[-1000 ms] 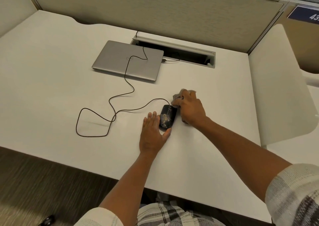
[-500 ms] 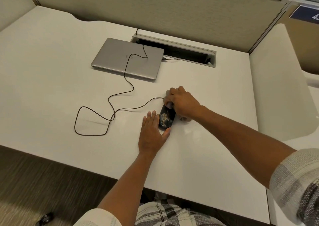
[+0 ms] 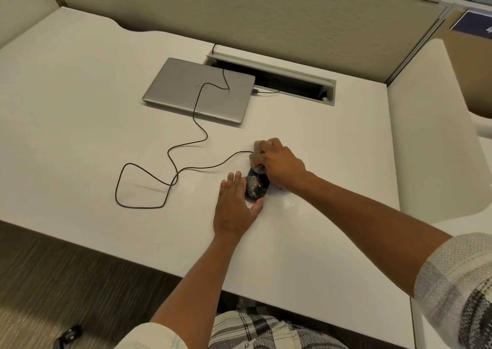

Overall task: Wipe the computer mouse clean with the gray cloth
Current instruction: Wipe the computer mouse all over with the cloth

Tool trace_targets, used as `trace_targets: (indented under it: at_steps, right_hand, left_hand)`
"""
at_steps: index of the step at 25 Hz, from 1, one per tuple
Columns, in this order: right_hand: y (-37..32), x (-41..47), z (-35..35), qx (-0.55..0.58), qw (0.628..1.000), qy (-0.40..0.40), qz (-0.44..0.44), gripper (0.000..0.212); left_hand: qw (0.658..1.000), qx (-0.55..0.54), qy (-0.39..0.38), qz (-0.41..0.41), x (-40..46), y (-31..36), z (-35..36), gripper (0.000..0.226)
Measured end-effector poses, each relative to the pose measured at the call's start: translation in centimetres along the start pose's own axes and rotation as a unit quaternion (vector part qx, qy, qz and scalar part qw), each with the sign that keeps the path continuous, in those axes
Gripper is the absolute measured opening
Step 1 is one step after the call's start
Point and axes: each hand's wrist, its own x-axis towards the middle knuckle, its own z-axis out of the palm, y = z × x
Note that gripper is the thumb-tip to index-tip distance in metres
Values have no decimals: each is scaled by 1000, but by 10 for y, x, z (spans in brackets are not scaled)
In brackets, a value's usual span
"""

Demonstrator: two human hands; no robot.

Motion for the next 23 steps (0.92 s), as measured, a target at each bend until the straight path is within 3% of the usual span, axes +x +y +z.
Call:
trace_targets:
  at_steps: [5, 9, 12, 18, 20, 23]
  right_hand:
    - [13, 0, -15, 13, 996, -43, -82, 17]
    - [15, 19, -20, 2, 1000, 1, 6, 17]
    - [-3, 14, -2, -54, 998, 8, 10, 12]
    - [4, -29, 6, -30, 984, 114, -133, 17]
    - [19, -37, -1, -27, 983, 92, -158, 18]
    - [32, -31, -8, -6, 993, 73, -88, 21]
  left_hand:
    - [1000, 6, -5, 7, 0, 0, 0, 78]
    - [1000, 2, -2, 9, 1, -1, -1, 76]
    - [1000, -11, 4, 7, 1, -1, -2, 75]
    - [1000, -23, -3, 1, 2, -2, -4, 77]
    - [1000, -21, -3, 1, 2, -1, -3, 77]
    - [1000, -16, -1, -3, 3, -2, -1, 76]
